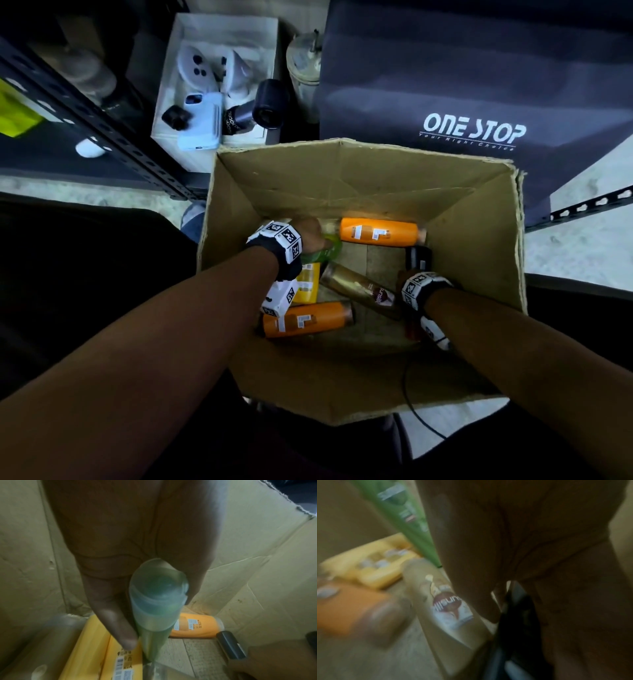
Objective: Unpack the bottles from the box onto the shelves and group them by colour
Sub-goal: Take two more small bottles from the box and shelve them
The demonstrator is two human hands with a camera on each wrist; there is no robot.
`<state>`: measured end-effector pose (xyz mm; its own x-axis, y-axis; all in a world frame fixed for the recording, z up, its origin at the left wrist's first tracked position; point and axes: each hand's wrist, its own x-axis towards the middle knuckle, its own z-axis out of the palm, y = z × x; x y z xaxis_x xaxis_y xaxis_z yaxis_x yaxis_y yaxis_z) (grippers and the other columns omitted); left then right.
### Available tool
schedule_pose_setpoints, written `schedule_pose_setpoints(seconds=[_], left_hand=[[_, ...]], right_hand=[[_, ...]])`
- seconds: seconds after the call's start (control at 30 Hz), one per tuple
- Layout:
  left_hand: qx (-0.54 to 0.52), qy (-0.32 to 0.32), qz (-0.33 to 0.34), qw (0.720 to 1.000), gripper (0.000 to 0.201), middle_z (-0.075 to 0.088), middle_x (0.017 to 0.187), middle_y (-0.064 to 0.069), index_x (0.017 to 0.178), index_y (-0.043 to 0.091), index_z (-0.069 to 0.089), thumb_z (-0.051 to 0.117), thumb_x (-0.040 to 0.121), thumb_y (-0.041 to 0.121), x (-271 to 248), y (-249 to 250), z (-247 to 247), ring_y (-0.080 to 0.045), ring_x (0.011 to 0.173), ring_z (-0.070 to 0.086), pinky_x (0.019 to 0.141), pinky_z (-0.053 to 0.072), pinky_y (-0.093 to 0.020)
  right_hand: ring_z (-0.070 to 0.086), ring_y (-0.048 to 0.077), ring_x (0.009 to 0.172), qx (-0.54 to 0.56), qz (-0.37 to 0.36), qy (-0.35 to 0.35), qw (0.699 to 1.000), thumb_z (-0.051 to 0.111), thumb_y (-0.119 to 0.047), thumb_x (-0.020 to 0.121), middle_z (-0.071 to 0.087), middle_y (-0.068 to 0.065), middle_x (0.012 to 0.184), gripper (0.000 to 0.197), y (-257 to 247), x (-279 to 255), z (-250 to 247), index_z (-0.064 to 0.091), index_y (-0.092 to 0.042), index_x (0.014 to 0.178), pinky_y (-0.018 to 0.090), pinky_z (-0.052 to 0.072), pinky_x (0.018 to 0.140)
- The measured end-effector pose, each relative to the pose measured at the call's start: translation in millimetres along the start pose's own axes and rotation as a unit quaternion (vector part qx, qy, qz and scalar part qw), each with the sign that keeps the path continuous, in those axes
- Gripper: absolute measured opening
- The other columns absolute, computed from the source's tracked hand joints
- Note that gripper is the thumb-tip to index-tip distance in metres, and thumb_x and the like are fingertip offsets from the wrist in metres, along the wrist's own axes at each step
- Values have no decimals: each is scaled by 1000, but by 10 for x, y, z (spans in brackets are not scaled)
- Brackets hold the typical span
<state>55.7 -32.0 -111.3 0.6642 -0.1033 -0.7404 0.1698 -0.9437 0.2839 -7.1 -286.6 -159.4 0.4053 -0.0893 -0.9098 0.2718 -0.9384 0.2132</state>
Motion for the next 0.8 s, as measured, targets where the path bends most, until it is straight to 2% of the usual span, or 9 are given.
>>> schedule_pose_setpoints(seconds=[0.1, 0.2, 0.27, 0.37, 0.5, 0.63, 0.73, 0.8], left_hand=[[-5, 0, 2, 1000, 63, 53, 145, -17, 142, 7, 54, 61, 95, 48, 1, 3, 1, -33, 127, 55, 100, 49, -35], [-6, -4, 1, 1000, 63, 53, 144, -16, 142, 8, 53, 61, 95, 49, -3, 7, 19, -33, 127, 54, 101, 49, -37], [-11, -4, -1, 1000, 63, 52, 145, -16, 143, 9, 50, 61, 95, 48, -8, 3, 34, -34, 127, 54, 101, 49, -38], [-12, -5, -2, 1000, 63, 53, 144, -16, 143, 8, 50, 61, 96, 49, 6, -9, 36, -34, 126, 54, 101, 49, -38], [-19, -16, 2, 1000, 58, 57, 139, -15, 137, 8, 55, 61, 95, 47, 48, -29, 12, -33, 121, 57, 99, 51, -39], [-16, -27, 9, 999, 49, 61, 132, -14, 128, 8, 60, 61, 94, 45, 101, -31, 2, -31, 113, 60, 89, 50, -36], [-18, -30, 11, 999, 50, 62, 129, -14, 122, 9, 61, 60, 94, 50, 129, -27, -1, -30, 103, 59, 80, 43, -33], [-20, -31, 5, 999, 55, 61, 131, -15, 126, 9, 59, 60, 93, 52, 137, -16, -1, -30, 104, 57, 81, 42, -33]], right_hand=[[30, 40, 148, -80, -5, -27, 996, 53, -33, 104, 21, 18, 165, 69, -43, -98, -84, 20, -10, 160, 58, 39, 111], [19, 46, 150, -124, 1, -21, 992, 49, -39, 104, 12, 22, 166, 72, -61, -174, -148, 15, -11, 161, 63, 37, 108], [11, 46, 152, -133, -7, -13, 991, 47, -42, 104, 5, 20, 168, 74, -73, -172, -157, 11, -13, 162, 64, 31, 112], [-6, 49, 153, -148, -1, 11, 989, 42, -46, 105, -9, 21, 168, 76, -128, -130, -123, 5, -13, 162, 68, 15, 118], [1, 48, 153, -189, 12, 69, 979, 32, -49, 106, 3, 20, 169, 74, -180, -52, -55, 6, -10, 162, 68, 3, 120], [-4, 48, 153, -218, 23, 67, 973, 32, -50, 107, -10, 17, 169, 75, -197, -85, -83, -3, -14, 162, 61, 6, 121], [-7, 51, 151, -207, 8, 42, 977, 42, -47, 106, -8, 17, 169, 75, -104, -93, -122, 6, -17, 164, 61, 12, 123], [-10, 53, 150, -176, -10, 20, 984, 46, -44, 105, -6, 16, 169, 71, -68, -110, -124, 15, -18, 163, 62, 20, 121]])
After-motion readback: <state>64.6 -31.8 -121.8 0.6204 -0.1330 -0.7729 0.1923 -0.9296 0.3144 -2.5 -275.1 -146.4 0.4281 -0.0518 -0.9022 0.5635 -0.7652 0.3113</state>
